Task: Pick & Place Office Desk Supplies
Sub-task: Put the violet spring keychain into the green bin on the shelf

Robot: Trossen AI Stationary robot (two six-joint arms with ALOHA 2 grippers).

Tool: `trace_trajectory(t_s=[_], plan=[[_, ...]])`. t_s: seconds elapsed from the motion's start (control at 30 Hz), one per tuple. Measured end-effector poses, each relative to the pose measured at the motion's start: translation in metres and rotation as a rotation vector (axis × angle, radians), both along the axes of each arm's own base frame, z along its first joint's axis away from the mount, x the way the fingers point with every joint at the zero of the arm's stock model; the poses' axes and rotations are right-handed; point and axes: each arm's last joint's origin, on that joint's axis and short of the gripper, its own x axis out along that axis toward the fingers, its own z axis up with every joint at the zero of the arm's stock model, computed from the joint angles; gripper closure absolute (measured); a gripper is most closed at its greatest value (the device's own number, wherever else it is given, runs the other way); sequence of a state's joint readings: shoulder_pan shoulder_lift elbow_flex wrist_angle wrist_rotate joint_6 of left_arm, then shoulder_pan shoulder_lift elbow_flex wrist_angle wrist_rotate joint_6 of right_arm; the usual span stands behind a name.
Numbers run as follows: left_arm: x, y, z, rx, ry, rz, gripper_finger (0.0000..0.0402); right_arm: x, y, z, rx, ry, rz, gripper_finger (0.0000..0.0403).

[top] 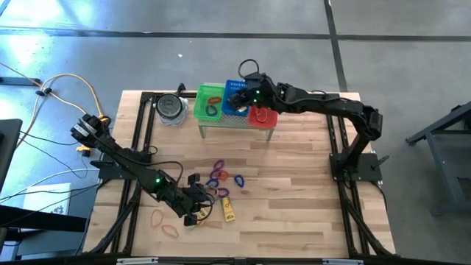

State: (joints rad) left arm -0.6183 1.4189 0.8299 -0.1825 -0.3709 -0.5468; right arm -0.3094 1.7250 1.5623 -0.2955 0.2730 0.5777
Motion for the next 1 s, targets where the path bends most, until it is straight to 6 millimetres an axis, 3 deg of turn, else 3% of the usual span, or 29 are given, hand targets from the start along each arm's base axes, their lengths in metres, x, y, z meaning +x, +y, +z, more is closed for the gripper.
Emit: trace_trajectory(t_s=[0.23,0.37,0.53,0.73,1.0], plan=[[-0.003,-0.001,0.000,-0.044,0.046,-0.063,0.0309,0.002,0.033,0.039,-0.149,-0.197,0.387,0.0169],[-0.007,-0.004,0.006,-0.160,0.090,-0.187,0.0309,-0.008,0.078,0.060,-0.311,-0.231,0.796,0.0173],[-0.009,-0.003,0.011,-0.169,0.084,-0.207,0.0309,-0.025,0.140,0.079,-0.479,-0.271,1.016,0.0181],[-0.008,0.003,0.008,-0.133,0.103,-0.201,0.0309,-0.051,0.201,0.075,-0.547,-0.091,1.087,0.0188],[0.003,0.023,0.007,-0.077,0.105,-0.145,0.0309,-0.092,0.257,0.025,-0.210,0.426,0.863,0.0197]])
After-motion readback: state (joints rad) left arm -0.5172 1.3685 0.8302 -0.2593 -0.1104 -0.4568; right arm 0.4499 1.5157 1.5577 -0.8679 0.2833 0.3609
